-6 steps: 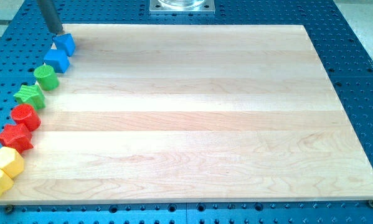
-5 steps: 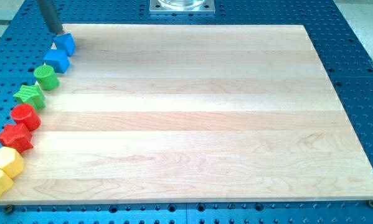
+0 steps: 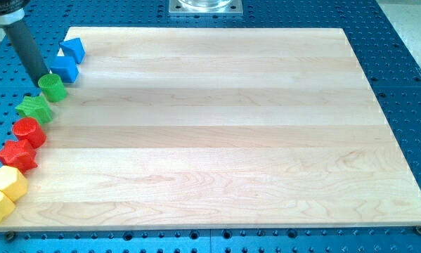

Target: Move the green star to the top right side of the triangle

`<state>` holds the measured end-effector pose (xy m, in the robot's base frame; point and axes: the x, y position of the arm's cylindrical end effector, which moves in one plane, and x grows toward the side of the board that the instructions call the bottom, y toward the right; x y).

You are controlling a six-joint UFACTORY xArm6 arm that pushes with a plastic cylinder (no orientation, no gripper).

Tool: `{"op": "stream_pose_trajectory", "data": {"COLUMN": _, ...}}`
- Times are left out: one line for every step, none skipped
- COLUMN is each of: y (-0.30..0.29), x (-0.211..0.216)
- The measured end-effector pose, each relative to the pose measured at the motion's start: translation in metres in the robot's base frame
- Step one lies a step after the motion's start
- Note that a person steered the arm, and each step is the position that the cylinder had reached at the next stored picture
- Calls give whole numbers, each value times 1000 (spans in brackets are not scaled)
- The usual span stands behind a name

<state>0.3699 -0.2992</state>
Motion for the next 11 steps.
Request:
{"op": "stream_pose_trajectory", "data": {"y": 0, "x": 28}}
{"op": "stream_pose_trajectory", "data": {"y": -2, "x": 29}}
{"op": "stream_pose_trajectory", "data": {"y": -6, "x": 29}}
{"op": "stream_pose_trajectory", "data": {"y": -6, "x": 30}}
{"op": "stream_pose_trajectory", "data": {"y": -6, "x": 49}}
{"op": "stream_pose_trajectory", "data": {"y": -6, "x": 62}}
{"op": "stream_pose_trajectory", "data": {"y": -5, "x": 66}}
{"op": "stream_pose_trajectory", "data": {"y": 20, "x": 77}}
{"op": "stream_pose_trajectory", "data": {"y": 78, "x": 78}}
{"op": "stream_pose_trajectory", "data": {"y": 61, "x": 78}}
{"op": "stream_pose_trajectory", "data": {"y": 20, "x": 84}}
